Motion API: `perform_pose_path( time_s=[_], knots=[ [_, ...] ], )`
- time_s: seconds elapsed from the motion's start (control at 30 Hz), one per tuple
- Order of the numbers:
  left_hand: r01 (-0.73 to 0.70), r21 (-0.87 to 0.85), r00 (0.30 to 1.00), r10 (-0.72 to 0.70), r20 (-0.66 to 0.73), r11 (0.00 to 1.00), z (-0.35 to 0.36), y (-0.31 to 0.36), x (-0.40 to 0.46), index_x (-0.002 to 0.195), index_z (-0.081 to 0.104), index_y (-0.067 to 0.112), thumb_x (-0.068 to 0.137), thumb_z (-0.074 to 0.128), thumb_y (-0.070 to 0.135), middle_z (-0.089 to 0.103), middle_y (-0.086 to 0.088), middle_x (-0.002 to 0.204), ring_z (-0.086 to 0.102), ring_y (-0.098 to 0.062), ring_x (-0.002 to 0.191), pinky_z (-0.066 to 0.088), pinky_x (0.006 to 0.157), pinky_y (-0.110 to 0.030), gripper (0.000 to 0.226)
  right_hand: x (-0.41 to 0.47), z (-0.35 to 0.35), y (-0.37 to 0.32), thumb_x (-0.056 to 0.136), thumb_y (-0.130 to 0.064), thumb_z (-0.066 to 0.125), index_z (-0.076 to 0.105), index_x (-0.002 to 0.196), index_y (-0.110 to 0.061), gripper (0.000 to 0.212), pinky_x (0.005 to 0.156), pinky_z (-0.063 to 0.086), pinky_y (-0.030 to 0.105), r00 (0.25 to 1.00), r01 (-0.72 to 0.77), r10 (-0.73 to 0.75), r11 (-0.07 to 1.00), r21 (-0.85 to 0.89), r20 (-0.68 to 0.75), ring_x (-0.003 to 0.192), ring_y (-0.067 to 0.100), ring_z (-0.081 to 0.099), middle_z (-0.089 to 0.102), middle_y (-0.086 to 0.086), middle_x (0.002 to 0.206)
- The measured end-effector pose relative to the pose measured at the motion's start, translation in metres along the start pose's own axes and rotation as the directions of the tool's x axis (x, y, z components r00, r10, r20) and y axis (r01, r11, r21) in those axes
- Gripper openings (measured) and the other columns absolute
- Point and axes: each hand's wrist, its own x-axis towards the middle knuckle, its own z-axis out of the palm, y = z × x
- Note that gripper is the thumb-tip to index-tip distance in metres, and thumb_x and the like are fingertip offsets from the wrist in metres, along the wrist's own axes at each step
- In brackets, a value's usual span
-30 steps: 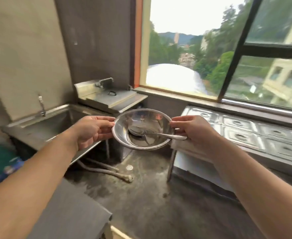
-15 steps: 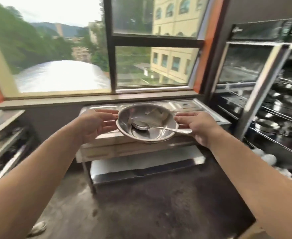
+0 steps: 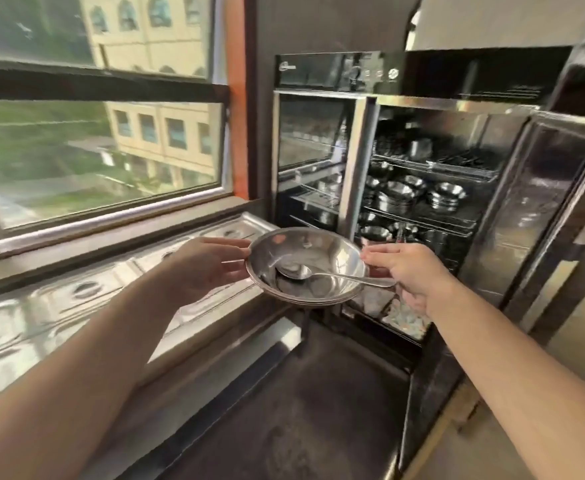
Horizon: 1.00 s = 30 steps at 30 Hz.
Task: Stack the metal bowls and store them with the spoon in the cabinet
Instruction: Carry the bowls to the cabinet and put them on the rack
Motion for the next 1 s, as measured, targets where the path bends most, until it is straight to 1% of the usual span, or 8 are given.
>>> perform_pose_path(
  time_s=[0.07, 0.2, 0.37, 0.5, 0.67, 0.77, 0.93, 1.0],
  knots=[
    [0.011, 0.037, 0.997, -0.014, 0.072, 0.999, 0.007, 0.012, 0.044, 0.108, 0.073, -0.001, 0.090, 0.062, -0.007, 0.076, -0.016, 0.101, 0.076, -0.019, 0.072, 0.060, 0.059, -0.024, 0.022, 0.022, -0.004, -0.002, 0.083, 0.002, 0.075, 0.076, 0.092, -0.001, 0.009, 0.071, 0.059, 0.040, 0.996, 0.002, -0.002, 1.000, -0.003, -0.084, 0.062, 0.021, 0.071, 0.076, 0.019, 0.082],
    [0.014, 0.113, 0.982, -0.035, 0.186, 0.994, 0.029, 0.023, 0.115, 0.114, 0.072, -0.003, 0.092, 0.060, -0.005, 0.075, -0.017, 0.105, 0.073, -0.020, 0.080, 0.061, 0.065, -0.024, 0.025, 0.058, -0.018, -0.001, 0.083, 0.001, 0.076, 0.074, 0.096, 0.001, 0.013, 0.046, 0.054, 0.023, 0.979, -0.005, 0.010, 1.000, 0.024, -0.204, 0.049, 0.013, 0.068, 0.073, 0.007, 0.061],
    [0.049, 0.130, 0.965, -0.081, 0.248, 0.990, 0.070, 0.018, 0.201, 0.117, 0.068, -0.007, 0.091, 0.062, -0.007, 0.075, -0.023, 0.107, 0.076, -0.022, 0.075, 0.061, 0.063, -0.025, 0.026, 0.111, -0.052, 0.006, 0.080, -0.005, 0.081, 0.078, 0.094, -0.006, 0.014, 0.076, 0.054, 0.040, 0.945, -0.030, 0.036, 0.999, 0.021, -0.324, 0.070, 0.024, 0.071, 0.078, 0.016, 0.085],
    [0.058, 0.141, 0.954, -0.097, 0.285, 0.988, 0.113, 0.007, 0.279, 0.114, 0.069, -0.008, 0.090, 0.063, -0.008, 0.076, -0.023, 0.103, 0.076, -0.021, 0.073, 0.060, 0.061, -0.026, 0.024, 0.170, -0.092, 0.019, 0.079, -0.005, 0.081, 0.078, 0.093, -0.005, 0.015, 0.056, 0.058, 0.030, 0.923, -0.026, 0.036, 0.999, 0.032, -0.384, 0.062, 0.021, 0.073, 0.078, 0.016, 0.084],
    [0.070, 0.166, 0.943, -0.120, 0.312, 0.984, 0.169, -0.003, 0.383, 0.115, 0.069, -0.006, 0.089, 0.065, -0.006, 0.077, -0.020, 0.099, 0.075, -0.023, 0.079, 0.063, 0.068, -0.031, 0.026, 0.261, -0.145, 0.032, 0.079, -0.008, 0.082, 0.080, 0.089, -0.011, 0.010, 0.076, 0.055, 0.039, 0.907, -0.030, 0.046, 0.999, 0.046, -0.419, 0.070, 0.022, 0.072, 0.079, 0.011, 0.083],
    [0.085, 0.175, 0.943, -0.136, 0.305, 0.981, 0.199, -0.003, 0.440, 0.115, 0.069, -0.005, 0.089, 0.065, -0.007, 0.078, -0.018, 0.097, 0.075, -0.024, 0.081, 0.063, 0.068, -0.031, 0.026, 0.313, -0.171, 0.029, 0.082, -0.006, 0.079, 0.078, 0.093, -0.008, 0.011, 0.076, 0.057, 0.037, 0.905, -0.067, 0.087, 0.996, 0.061, -0.416, 0.068, 0.020, 0.073, 0.079, 0.013, 0.086],
    [0.093, 0.190, 0.939, -0.150, 0.309, 0.977, 0.250, -0.005, 0.525, 0.116, 0.070, -0.003, 0.090, 0.065, -0.006, 0.075, -0.022, 0.108, 0.073, -0.025, 0.088, 0.064, 0.074, -0.035, 0.027, 0.392, -0.212, 0.022, 0.085, -0.003, 0.075, 0.075, 0.091, -0.004, 0.007, 0.047, 0.055, 0.025, 0.881, -0.080, 0.122, 0.991, 0.112, -0.456, 0.053, 0.017, 0.071, 0.076, 0.012, 0.076],
    [0.108, 0.195, 0.935, -0.166, 0.312, 0.975, 0.270, -0.005, 0.556, 0.117, 0.069, -0.003, 0.090, 0.065, -0.005, 0.074, -0.023, 0.112, 0.073, -0.026, 0.092, 0.064, 0.077, -0.037, 0.027, 0.419, -0.226, 0.021, 0.088, -0.007, 0.073, 0.073, 0.091, -0.002, 0.007, 0.046, 0.056, 0.027, 0.873, -0.101, 0.162, 0.983, 0.154, -0.460, 0.054, 0.020, 0.070, 0.076, 0.014, 0.079]
  ],
)
